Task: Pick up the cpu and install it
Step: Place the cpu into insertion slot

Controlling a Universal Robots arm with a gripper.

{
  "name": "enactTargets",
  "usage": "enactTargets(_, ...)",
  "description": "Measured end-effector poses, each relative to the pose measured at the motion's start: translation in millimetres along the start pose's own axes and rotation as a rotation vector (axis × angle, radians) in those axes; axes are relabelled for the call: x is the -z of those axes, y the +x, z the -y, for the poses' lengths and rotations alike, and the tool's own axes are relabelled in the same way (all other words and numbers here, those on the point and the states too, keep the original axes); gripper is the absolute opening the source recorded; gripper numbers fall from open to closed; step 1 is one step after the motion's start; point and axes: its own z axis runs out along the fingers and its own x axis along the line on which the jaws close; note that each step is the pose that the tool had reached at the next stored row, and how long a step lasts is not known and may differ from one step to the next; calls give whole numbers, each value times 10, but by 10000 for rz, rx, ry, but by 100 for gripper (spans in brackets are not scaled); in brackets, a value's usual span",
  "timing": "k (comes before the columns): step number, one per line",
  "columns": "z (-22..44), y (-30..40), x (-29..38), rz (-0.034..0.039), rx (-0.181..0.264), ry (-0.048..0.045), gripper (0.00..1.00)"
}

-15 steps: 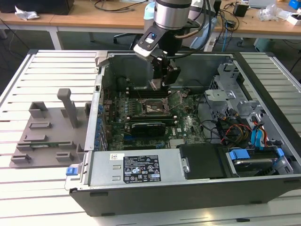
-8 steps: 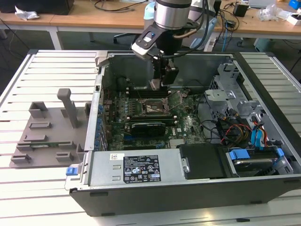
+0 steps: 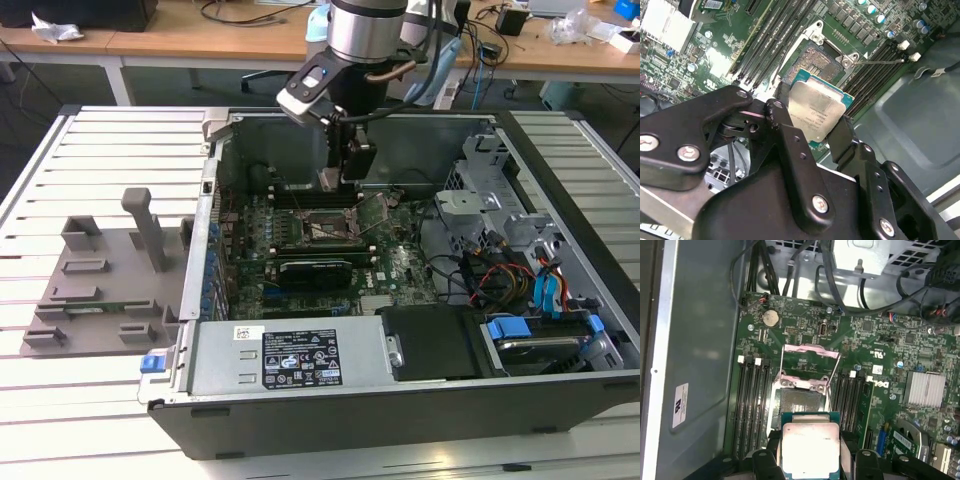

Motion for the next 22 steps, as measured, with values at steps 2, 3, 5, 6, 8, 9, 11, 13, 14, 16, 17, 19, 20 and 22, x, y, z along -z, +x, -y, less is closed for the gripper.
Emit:
enactTargets(2, 0, 0, 0, 2, -129, 5, 55)
enactTargets(3, 0, 0, -1, 2, -203, 8, 55)
enactTargets(5, 0, 0, -1, 4, -387, 15, 55)
enactTargets(6, 0, 0, -1, 4, -458, 18, 55)
enactTargets(8, 0, 0, -2, 5, -585, 23, 55)
enactTargets(9, 0, 0, -2, 6, -650, 25, 55)
enactTargets(11, 0, 0, -3, 6, -796, 31, 55)
enactTargets(13, 0, 0, -3, 6, -968, 39, 55)
enactTargets(14, 0, 0, -4, 4, -1084, 42, 55)
enactTargets(16, 0, 0, -4, 1, -1260, 49, 55)
enactTargets(17, 0, 0, -4, -2, -1344, 52, 55)
enactTargets(19, 0, 0, -5, -6, -1529, 59, 55)
enactTargets(20, 0, 0, -5, -8, -1604, 62, 55)
enactTargets(22, 0, 0, -6, -13, -1800, 69, 55)
